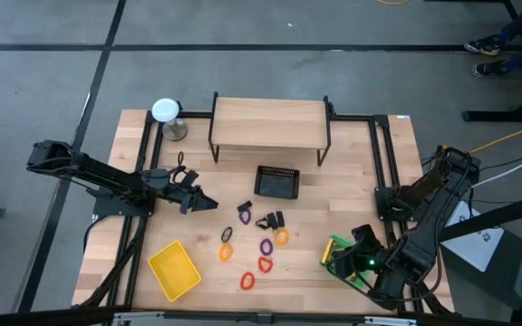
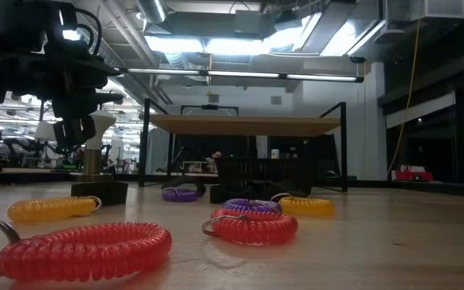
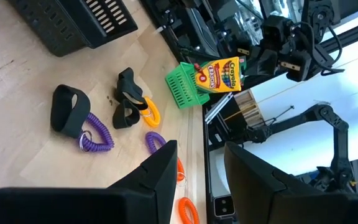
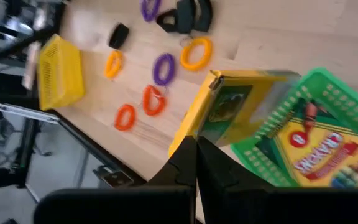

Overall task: Pick & Place Office Desk Supplies
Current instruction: Stack the crayon box on top of the crayon box in the green basket

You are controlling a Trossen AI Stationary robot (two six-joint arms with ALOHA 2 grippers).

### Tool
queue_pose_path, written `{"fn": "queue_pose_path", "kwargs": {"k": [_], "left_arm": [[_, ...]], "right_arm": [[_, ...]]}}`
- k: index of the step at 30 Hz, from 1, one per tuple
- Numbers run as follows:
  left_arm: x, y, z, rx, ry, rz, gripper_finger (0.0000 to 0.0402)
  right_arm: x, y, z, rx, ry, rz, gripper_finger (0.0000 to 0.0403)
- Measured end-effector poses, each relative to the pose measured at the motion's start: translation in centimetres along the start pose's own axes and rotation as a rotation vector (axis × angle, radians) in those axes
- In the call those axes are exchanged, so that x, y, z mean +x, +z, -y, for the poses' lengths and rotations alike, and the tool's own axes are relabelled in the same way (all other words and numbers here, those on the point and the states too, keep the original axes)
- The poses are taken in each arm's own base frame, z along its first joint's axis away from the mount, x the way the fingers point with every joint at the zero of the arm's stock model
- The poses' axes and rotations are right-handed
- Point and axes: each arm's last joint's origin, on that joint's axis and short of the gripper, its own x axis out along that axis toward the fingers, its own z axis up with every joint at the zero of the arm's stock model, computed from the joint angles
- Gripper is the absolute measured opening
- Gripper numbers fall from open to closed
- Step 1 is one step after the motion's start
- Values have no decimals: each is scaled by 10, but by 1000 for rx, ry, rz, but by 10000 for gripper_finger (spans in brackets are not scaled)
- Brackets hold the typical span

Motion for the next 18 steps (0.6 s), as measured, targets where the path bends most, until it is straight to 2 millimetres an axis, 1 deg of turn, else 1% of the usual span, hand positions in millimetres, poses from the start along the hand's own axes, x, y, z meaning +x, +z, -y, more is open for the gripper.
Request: {"fn": "queue_pose_path", "kwargs": {"k": [4,11,18], "left_arm": [[0,0,0,-12,0,0,129],[0,0,0,-13,1,0,129],[0,-1,-2,-17,25,-14,129]], "right_arm": [[-3,-3,3,-17,-18,-31,0],[-4,-3,6,-36,-53,-40,0],[1,-9,7,-48,-66,-36,0]]}}
